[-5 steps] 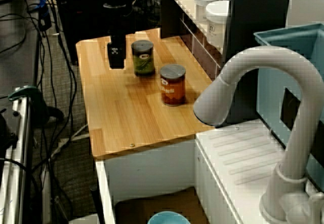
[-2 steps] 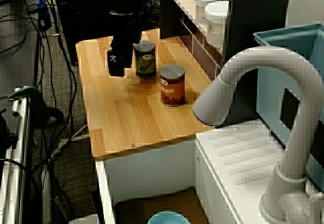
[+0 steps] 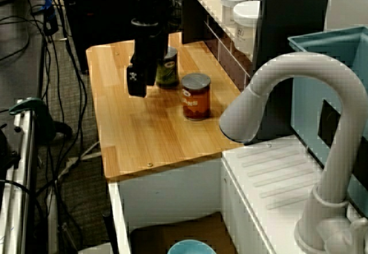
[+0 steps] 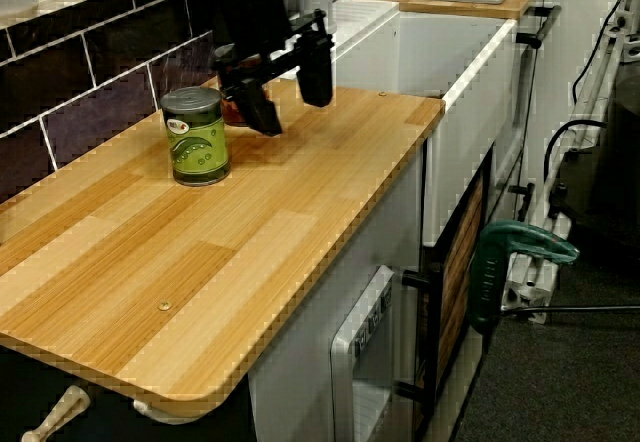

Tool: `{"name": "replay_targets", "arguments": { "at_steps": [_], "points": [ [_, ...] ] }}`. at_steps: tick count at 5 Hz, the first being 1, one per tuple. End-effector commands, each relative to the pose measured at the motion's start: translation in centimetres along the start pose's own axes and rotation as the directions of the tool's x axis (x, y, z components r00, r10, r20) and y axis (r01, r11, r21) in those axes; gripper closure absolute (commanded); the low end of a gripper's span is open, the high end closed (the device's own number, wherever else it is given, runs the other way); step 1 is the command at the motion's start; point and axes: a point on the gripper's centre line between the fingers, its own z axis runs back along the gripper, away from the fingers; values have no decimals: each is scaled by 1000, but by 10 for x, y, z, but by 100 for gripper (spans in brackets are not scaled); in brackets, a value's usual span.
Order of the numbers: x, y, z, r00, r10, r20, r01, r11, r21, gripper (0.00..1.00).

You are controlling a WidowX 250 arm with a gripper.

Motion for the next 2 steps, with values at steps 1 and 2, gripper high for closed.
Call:
{"name": "replay_targets", "arguments": {
  "at_steps": [1, 2],
  "points": [
    [14, -30, 9, 998, -56, 26, 55, 997, 55, 0],
    [20, -38, 10, 998, -55, 39, 52, 996, 71, 0]
  ]
}}
